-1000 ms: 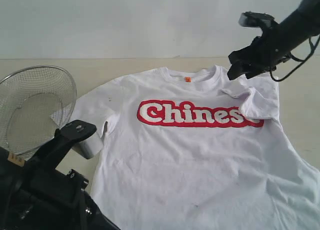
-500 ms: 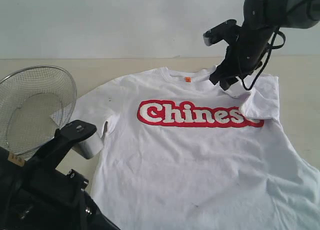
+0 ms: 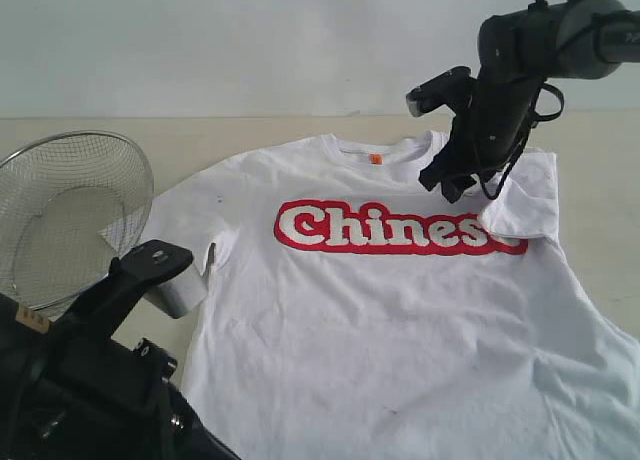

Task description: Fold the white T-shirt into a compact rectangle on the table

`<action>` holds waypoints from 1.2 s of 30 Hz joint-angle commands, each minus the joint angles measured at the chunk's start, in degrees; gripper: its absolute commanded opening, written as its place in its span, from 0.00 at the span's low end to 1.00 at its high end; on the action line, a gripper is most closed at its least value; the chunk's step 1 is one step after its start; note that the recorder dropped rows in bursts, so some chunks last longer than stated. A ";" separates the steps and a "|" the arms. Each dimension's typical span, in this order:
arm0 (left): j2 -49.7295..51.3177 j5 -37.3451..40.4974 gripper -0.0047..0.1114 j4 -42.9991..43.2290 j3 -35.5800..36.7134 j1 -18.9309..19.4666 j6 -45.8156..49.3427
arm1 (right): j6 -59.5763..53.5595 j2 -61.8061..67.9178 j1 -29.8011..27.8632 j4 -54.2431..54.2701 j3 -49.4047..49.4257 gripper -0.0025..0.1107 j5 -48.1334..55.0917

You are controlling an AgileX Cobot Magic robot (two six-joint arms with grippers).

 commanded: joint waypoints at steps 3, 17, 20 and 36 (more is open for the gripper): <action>-0.41 0.55 0.08 -0.61 0.19 -0.07 -0.11 | 2.84 1.47 -0.33 -3.91 -0.30 0.43 0.56; -0.41 0.55 0.08 -0.61 0.19 -0.07 -0.11 | 11.56 1.57 -0.33 -7.48 -0.30 0.02 -0.92; -0.41 0.55 0.08 -0.61 0.19 -0.07 -0.11 | 11.80 1.57 -0.33 -7.48 -0.30 0.02 -0.96; -0.41 0.39 0.08 -0.61 0.19 -0.07 -0.11 | 15.64 -0.52 -0.33 2.98 -0.40 0.02 -7.38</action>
